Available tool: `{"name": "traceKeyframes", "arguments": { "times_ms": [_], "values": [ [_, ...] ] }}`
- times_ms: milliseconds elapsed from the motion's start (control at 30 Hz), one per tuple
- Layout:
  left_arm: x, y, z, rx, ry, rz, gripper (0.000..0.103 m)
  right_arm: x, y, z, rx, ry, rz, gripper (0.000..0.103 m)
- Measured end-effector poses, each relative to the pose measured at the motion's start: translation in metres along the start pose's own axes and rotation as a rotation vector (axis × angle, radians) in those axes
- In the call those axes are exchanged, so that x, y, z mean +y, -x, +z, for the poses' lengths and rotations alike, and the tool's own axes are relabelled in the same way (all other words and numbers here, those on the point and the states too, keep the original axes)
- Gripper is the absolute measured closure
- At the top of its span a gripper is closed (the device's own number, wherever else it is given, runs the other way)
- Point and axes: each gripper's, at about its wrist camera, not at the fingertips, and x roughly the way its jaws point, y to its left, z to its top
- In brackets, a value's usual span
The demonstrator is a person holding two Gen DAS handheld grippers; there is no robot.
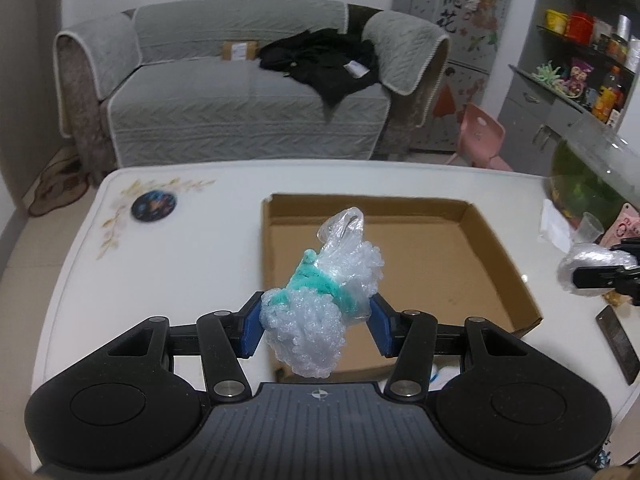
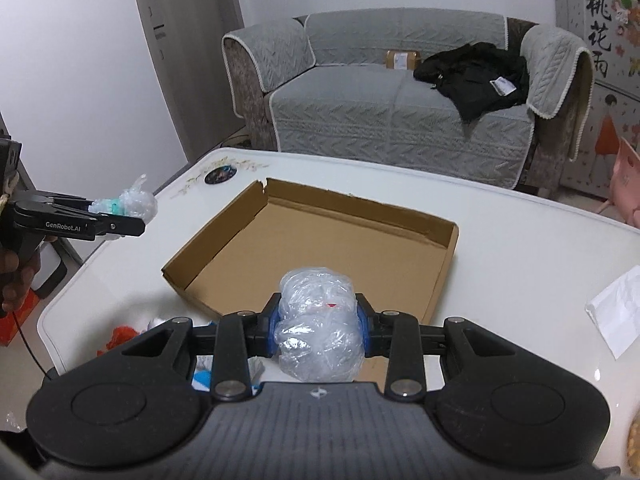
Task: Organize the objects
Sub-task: 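Carry both bundles into the cardboard tray and open both grippers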
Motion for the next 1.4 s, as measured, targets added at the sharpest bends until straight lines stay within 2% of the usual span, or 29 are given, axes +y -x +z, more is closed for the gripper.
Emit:
{"name": "traceKeyframes", "arguments": {
  "times_ms": [233, 500, 600, 900, 1033, 1233, 1400],
  "values": [
    [-0.008, -0.005, 0.025, -0.006, -0.017, -0.028, 0.044, -0.003, 0.002, 0.019, -0.035, 0.019, -0.004, 0.071],
    [-0.017, -0.028, 0.057, 0.021, -0.049, -0.002, 0.044, -0.005, -0.027, 0.046, -0.026, 0.034, 0.037, 0.071],
    [-0.019, -0.057, 0.062, 0.059, -0.065, 0.011, 0.044, -0.01, -0.048, 0.056, -0.003, 0.01, 0.074, 0.071],
    [-0.023, -0.155, 0.062, 0.142, -0.159, 0.158, 0.044, -0.025, -0.13, 0.088, 0.084, -0.081, 0.119, 0.071],
    [-0.029, -0.179, 0.06, 0.146, -0.236, 0.218, 0.044, -0.03, -0.166, 0.094, 0.128, -0.129, 0.113, 0.071],
    [-0.024, -0.199, 0.056, 0.168, -0.234, 0.236, 0.043, -0.031, -0.208, 0.094, 0.193, -0.172, 0.104, 0.07],
    [-0.024, -0.208, 0.052, 0.183, -0.208, 0.227, 0.043, -0.033, -0.226, 0.095, 0.228, -0.18, 0.111, 0.07]
  ]
}}
